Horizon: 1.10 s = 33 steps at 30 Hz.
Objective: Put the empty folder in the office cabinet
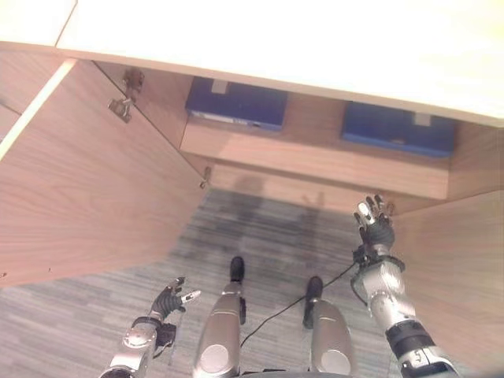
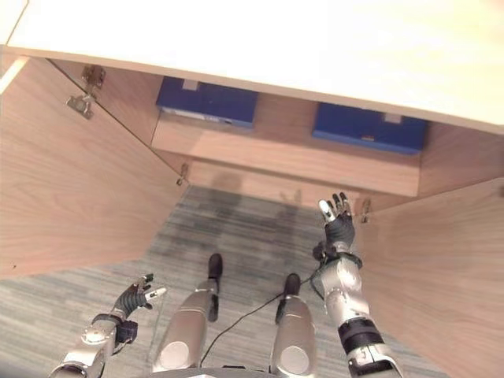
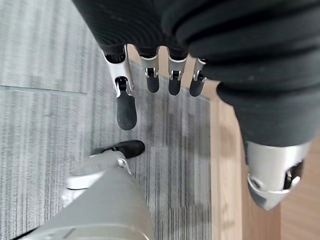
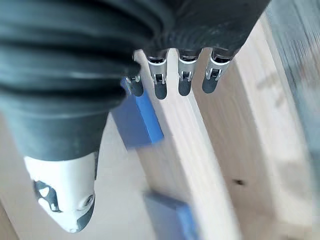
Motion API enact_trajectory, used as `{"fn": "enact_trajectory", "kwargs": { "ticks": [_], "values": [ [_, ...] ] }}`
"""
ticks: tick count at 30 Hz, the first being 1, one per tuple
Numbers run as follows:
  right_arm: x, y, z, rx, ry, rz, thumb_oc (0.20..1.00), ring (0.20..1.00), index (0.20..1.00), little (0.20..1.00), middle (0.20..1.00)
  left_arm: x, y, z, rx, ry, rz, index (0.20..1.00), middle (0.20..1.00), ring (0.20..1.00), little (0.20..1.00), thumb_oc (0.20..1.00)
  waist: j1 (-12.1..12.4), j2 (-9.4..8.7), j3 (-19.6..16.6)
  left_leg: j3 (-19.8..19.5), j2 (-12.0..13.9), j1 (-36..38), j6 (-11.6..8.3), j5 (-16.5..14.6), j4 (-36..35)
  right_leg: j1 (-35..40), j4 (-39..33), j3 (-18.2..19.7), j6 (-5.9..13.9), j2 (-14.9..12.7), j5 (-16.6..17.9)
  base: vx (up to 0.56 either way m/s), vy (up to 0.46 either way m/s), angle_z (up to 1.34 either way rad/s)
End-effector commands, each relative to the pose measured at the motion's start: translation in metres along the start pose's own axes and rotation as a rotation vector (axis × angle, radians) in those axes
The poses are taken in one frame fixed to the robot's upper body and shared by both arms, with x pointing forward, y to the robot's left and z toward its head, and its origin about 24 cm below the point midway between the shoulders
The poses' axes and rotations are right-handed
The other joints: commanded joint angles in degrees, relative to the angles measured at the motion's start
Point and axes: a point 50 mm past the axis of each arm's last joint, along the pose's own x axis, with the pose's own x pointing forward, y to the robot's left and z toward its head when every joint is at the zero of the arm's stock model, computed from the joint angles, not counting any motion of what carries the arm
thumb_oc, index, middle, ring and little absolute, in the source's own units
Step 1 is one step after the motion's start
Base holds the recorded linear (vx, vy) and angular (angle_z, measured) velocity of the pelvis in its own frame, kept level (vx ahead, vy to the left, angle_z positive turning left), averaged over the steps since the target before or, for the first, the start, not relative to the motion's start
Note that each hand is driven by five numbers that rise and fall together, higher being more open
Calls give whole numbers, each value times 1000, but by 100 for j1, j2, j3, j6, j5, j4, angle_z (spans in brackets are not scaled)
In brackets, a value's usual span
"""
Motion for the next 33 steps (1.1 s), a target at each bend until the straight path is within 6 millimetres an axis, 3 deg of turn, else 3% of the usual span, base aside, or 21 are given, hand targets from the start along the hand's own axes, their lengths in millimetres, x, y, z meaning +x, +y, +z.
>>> {"fn": "enact_trajectory", "kwargs": {
  "ticks": [1,5,8,11,12,14,15,16,18,19,21,23,28,29,30,31,33],
  "values": [
    [2,12,21,-86,-86,132,1000,1000,1000,1000,1000,-14,9,-22,52,48,9,1000,1000,1000,1000,1000,52,71,-333,-370,274,301,-268,-376,-159,271,-47,-128,146,1,190,9,-20,10],
    [-14,3,-4,-265,31,173,1000,1000,1000,1000,1000,-24,8,-44,49,124,32,1000,1000,1000,1000,1000,140,30,-670,-343,340,736,-379,-268,-520,842,-722,-310,169,79,344,-6,-20,14],
    [-26,2,-20,-299,102,205,1000,1000,1000,1000,1000,-34,7,-60,27,170,46,1000,1000,1000,1000,1000,223,29,-854,-279,414,1054,-436,-115,-857,1170,-1069,-397,196,172,435,15,-2,9],
    [-34,-4,-29,-354,147,211,1000,1000,1000,1000,1000,-37,1,-64,7,169,43,1000,1000,1000,1000,1000,336,37,-905,-220,401,1040,-514,35,-874,1435,-1317,-666,241,127,556,-71,30,2],
    [-34,-4,-28,-384,146,213,1000,1000,1000,1000,1000,-36,-3,-61,10,158,28,1000,1000,1000,1000,1000,326,11,-887,-37,420,969,-512,34,-755,1470,-1358,-764,260,56,605,-177,83,40],
    [-37,-6,-31,-415,167,227,1000,1000,1000,1000,1000,-35,-9,-57,21,131,-3,1000,1000,1000,1000,1000,178,-91,-897,571,516,1004,-419,-272,-297,1436,-1438,-898,302,-142,768,-170,91,60],
    [-37,-6,-31,-415,168,227,1000,1000,1000,1000,1000,-35,-9,-57,21,131,-3,1000,1000,1000,1000,1000,180,-91,-897,573,517,1001,-418,-278,-290,1436,-1438,-895,302,-142,768,-119,152,48],
    [-41,-11,-34,-421,190,228,1000,1000,1000,1000,1000,-36,-12,-56,42,125,-25,1000,1000,1000,1000,1000,5,-133,-960,1024,672,1282,-440,-555,65,1409,-1448,-1002,284,-328,902,-73,187,33],
    [-46,-15,-36,-403,210,217,1000,1000,1000,1000,1000,-37,-15,-59,70,139,-43,1000,1000,1000,1000,1000,-175,-85,-1066,1263,793,1583,-505,-638,180,1468,-1409,-1097,270,-406,915,-11,251,31],
    [-51,-20,-39,-382,226,198,1000,1000,1000,1000,1000,-38,-17,-61,69,149,-52,1000,1000,1000,1000,1000,-263,-55,-1164,1327,669,1634,-435,-704,62,1487,-1335,-1150,267,-469,977,51,183,62],
    [-51,-19,-39,-382,227,198,1000,1000,1000,1000,1000,-38,-17,-61,69,150,-52,1000,1000,1000,1000,1000,-268,-61,-1170,1325,658,1632,-430,-701,54,1483,-1330,-1153,273,-480,975,49,127,87],
    [-50,-19,-38,-381,224,197,1000,1000,1000,1000,1000,-39,-11,-60,68,144,-36,1000,1000,1000,1000,1000,-230,-77,-1208,1280,493,1644,-291,-851,41,1541,-1141,-1121,311,-609,1012,66,237,72],
    [-45,-10,-43,-339,220,182,1000,1000,1000,1000,1000,-39,-4,-50,72,96,-31,1000,1000,1000,1000,1000,-72,-55,-1122,1175,260,1744,6,-1015,-8,1287,-125,-1052,445,-947,1166,18,200,26],
    [-41,-4,-43,-333,211,179,1000,1000,1000,1000,1000,-42,1,-50,54,91,-3,1000,1000,1000,1000,1000,-10,2,-1050,1069,144,1790,148,-1044,5,1094,505,-1001,553,-1157,1580,41,187,40],
    [-40,0,-42,-319,195,184,1000,1000,1000,1000,1000,-43,3,-50,40,89,7,1000,1000,1000,1000,1000,20,40,-1018,976,116,1814,192,-1041,-13,1044,738,-984,578,-1195,1731,47,185,49],
    [-40,0,-42,-319,196,184,1000,1000,1000,1000,1000,-43,3,-50,40,89,8,1000,1000,1000,1000,1000,12,29,-1012,971,102,1815,197,-1042,-10,1038,763,-980,583,-1212,1721,67,101,54],
    [-41,3,-42,-293,183,176,1000,1000,1000,1000,1000,-39,5,-49,50,98,18,1000,1000,1000,1000,1000,25,79,-1004,460,8,1936,219,-977,-232,951,875,-534,592,-950,1564,90,88,78]
  ]
}}
